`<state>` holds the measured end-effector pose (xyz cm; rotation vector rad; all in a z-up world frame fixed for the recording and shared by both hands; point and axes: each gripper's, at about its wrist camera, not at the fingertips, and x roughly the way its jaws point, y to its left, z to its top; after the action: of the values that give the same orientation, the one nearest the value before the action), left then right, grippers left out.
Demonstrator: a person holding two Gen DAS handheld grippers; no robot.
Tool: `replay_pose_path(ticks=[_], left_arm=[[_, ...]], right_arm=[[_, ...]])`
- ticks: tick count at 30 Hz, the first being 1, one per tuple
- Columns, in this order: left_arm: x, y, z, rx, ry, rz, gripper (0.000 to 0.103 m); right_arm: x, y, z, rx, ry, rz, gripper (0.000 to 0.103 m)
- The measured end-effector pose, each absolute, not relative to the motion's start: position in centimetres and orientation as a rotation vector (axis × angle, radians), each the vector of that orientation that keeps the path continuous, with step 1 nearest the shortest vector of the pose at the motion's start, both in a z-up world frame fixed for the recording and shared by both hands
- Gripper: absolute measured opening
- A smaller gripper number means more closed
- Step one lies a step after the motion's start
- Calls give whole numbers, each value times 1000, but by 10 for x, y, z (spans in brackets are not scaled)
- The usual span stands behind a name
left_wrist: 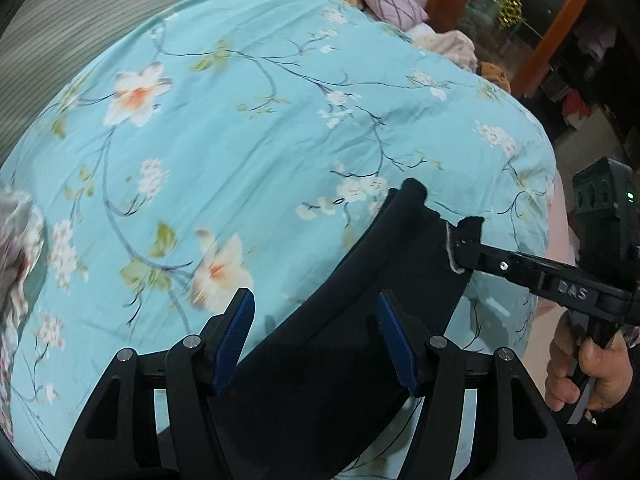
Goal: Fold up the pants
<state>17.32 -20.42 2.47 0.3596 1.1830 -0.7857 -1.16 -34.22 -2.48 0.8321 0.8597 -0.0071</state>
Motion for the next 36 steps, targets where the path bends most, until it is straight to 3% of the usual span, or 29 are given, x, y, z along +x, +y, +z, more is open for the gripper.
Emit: replay_pose_path(ticks=[11, 15, 22, 27, 28, 29, 36], left_arm=[[178, -265, -5, 458, 1252, -903, 64], [178, -281, -22, 504, 1281, -925, 64], [192, -293, -40, 448, 1317, -957, 62], [200, -293, -37, 344, 1354, -1038, 18], [200, -291, -34, 348, 1340, -1042, 17], [198, -291, -31, 355, 1330, -1046, 14], [192, -269, 8, 296, 1242, -1065, 12]], right_arm=[[-34, -356, -42, 883, 914, -33, 9], [-32, -357, -44, 869, 944, -82, 33], [-30, -363, -52, 890, 900, -69, 33], [-25, -367, -58, 911, 867, -21, 29], [-24, -368, -58, 912, 868, -9, 19], [-23, -367, -58, 916, 870, 3, 17], [-25, -361, -26, 869, 804, 68, 15]])
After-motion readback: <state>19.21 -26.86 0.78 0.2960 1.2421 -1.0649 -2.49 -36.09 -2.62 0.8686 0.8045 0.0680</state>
